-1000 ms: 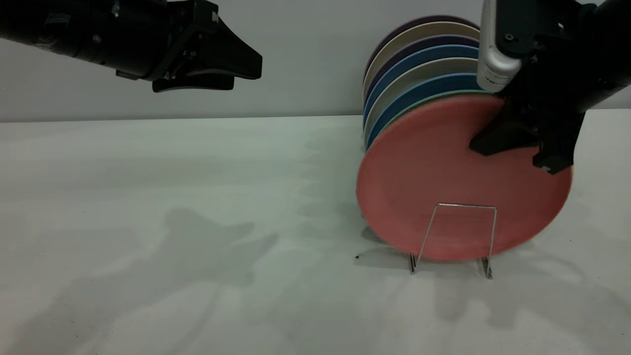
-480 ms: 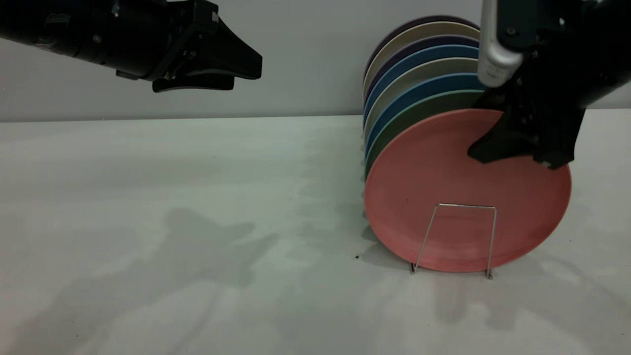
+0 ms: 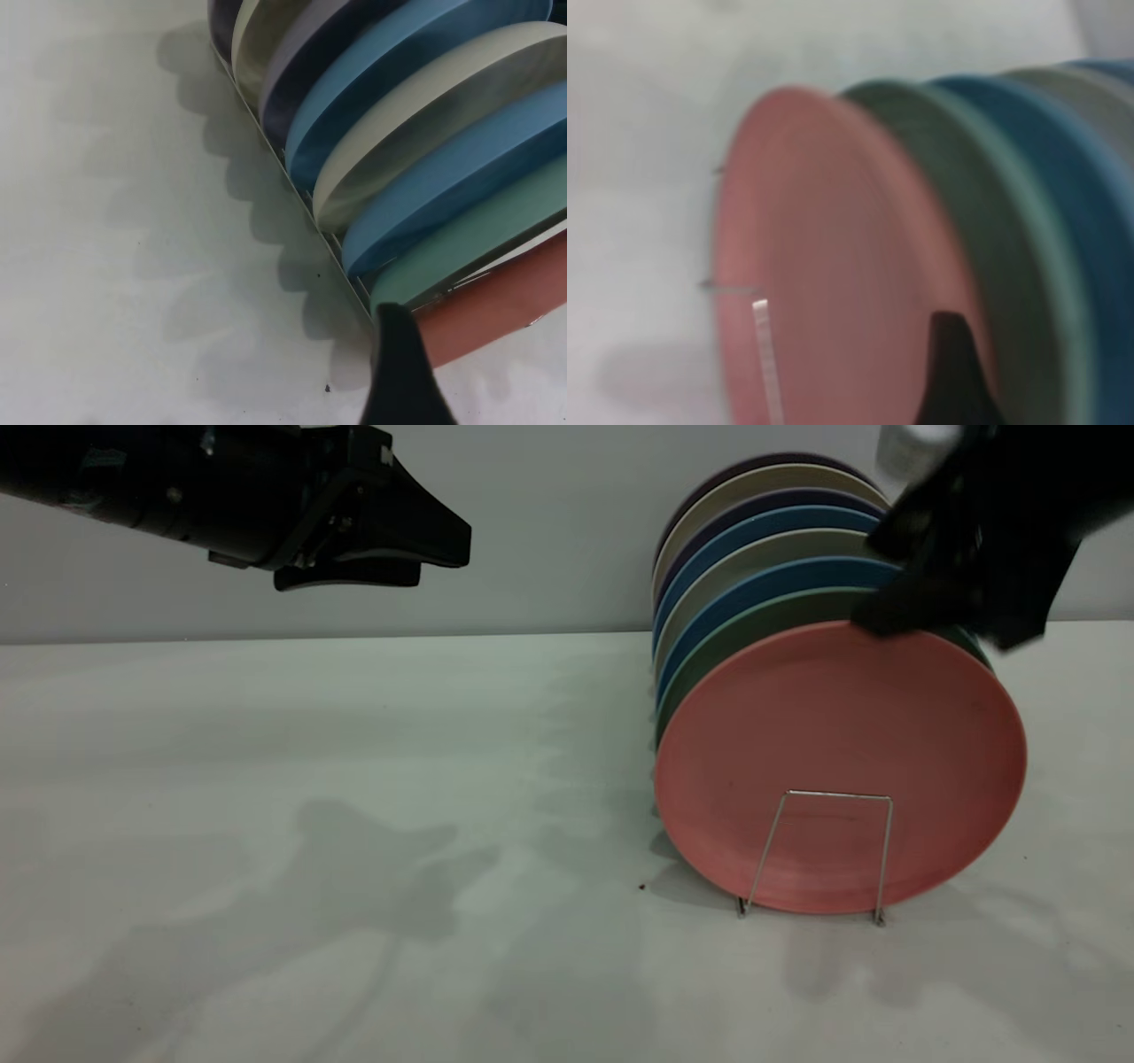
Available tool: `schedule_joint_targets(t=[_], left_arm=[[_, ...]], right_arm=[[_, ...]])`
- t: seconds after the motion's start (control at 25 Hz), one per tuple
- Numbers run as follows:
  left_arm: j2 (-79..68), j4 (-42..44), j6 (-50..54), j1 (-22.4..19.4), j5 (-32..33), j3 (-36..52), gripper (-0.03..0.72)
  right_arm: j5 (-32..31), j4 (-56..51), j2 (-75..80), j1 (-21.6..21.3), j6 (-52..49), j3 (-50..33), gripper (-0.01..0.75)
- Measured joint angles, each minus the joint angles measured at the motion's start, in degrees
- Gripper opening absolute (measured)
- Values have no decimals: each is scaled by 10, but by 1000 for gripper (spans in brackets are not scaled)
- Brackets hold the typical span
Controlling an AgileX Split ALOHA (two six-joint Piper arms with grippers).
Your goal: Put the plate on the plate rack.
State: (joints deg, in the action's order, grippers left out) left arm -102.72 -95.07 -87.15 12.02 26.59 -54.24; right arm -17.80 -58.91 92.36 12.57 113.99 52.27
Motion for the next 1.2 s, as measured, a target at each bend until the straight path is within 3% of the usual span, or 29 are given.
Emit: schedule_joint_targets(t=[0.2,0.44,0.64,0.88,1.2], left_arm=[[5,2,0,0,-2,0,484],[73,31,1,0,-23,0,484],[161,97,47,0,-30,0,484],[301,269,203,0,-19,0,484],[464,583,477,0,90,0,484]], right_arm=[[2,0,-82,0,-53,0,508],[-3,-9,-175,0,-240,0,453],[-65,28,-243,0,-394,-1,421],[-179,154,-337,-7,-601,-1,414],[-341,332,-411,-11,-810,-1,384]])
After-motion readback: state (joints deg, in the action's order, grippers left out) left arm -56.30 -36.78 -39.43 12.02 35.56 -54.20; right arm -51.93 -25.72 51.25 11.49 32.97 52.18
